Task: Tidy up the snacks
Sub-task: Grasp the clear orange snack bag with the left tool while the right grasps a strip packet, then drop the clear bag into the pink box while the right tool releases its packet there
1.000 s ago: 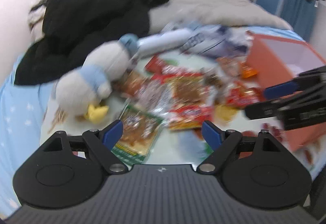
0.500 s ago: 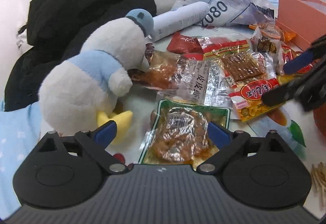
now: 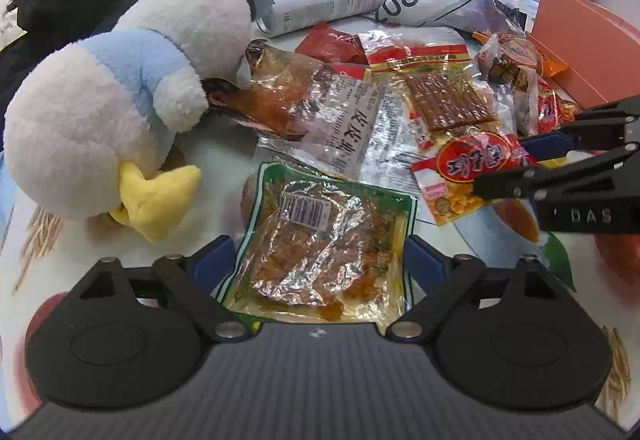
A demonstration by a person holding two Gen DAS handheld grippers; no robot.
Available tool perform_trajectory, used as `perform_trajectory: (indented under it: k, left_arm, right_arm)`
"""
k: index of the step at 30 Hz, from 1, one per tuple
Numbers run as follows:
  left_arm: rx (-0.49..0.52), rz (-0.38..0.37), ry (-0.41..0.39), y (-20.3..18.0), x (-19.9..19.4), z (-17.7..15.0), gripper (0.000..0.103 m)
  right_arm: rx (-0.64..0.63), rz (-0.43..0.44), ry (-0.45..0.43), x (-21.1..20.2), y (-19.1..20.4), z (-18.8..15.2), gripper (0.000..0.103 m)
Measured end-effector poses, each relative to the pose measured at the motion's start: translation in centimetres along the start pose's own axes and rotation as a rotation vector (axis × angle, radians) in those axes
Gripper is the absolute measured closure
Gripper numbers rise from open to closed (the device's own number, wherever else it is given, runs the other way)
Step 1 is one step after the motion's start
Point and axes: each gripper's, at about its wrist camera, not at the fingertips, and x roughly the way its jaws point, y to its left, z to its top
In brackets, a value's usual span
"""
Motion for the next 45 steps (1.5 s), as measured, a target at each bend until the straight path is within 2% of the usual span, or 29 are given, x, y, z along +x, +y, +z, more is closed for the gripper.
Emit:
perform_trajectory:
  k: [3, 6, 10, 13, 14, 28, 37, 41, 43, 45]
  left_arm:
    - [-0.082, 0.04, 0.021, -1.1, -0.6, -0.1, 0.015]
    - [-0.091, 0.065, 0.011, -2.9, -1.5, -1.0, 0.016]
    - [-0.115, 0.092, 0.01, -4.7, -3.3, -2.6, 0.017]
    - [-0.153, 0.107, 0.017, -5.7, -4.9, -3.9, 0.019]
    - [-0.174, 0.113, 0.019, -6.0, -5.4, -4.4, 0.019]
    - [-0.414, 0.203, 0.025, -10.0, -12.2, -10.3, 0.026]
    - [-0.556, 0.192, 0.041, -12.0, -14.7, -11.9, 0.025]
    - [-0.584, 0.195, 0.046, -12.9, -15.0, -12.1, 0.025]
    - [-0.588, 0.194, 0.048, -13.3, -15.0, -12.0, 0.025]
    - [-0.586, 0.198, 0.05, -13.5, -14.9, -11.8, 0.025]
  right_arm:
    - [0.001, 0.012, -0.002, -0.5, -0.4, 0.0, 0.074]
    - [0.018, 0.028, 0.001, -1.3, -0.5, 0.0, 0.081]
    - [0.019, 0.046, 0.009, -2.8, -0.4, -0.5, 0.083]
    - [0.002, 0.048, 0.008, -4.6, -0.4, -1.4, 0.09]
    - [0.004, 0.051, 0.008, -5.2, -0.5, -1.7, 0.097]
    - [0.055, 0.114, 0.02, -15.0, -2.5, -8.1, 0.1]
    - [0.164, 0.171, 0.062, -19.8, -5.2, -13.4, 0.099]
    - [0.208, 0.155, 0.075, -20.8, -7.0, -15.3, 0.094]
    - [0.223, 0.128, 0.094, -20.8, -7.7, -15.9, 0.084]
    - [0.227, 0.093, 0.109, -20.7, -8.3, -16.4, 0.043]
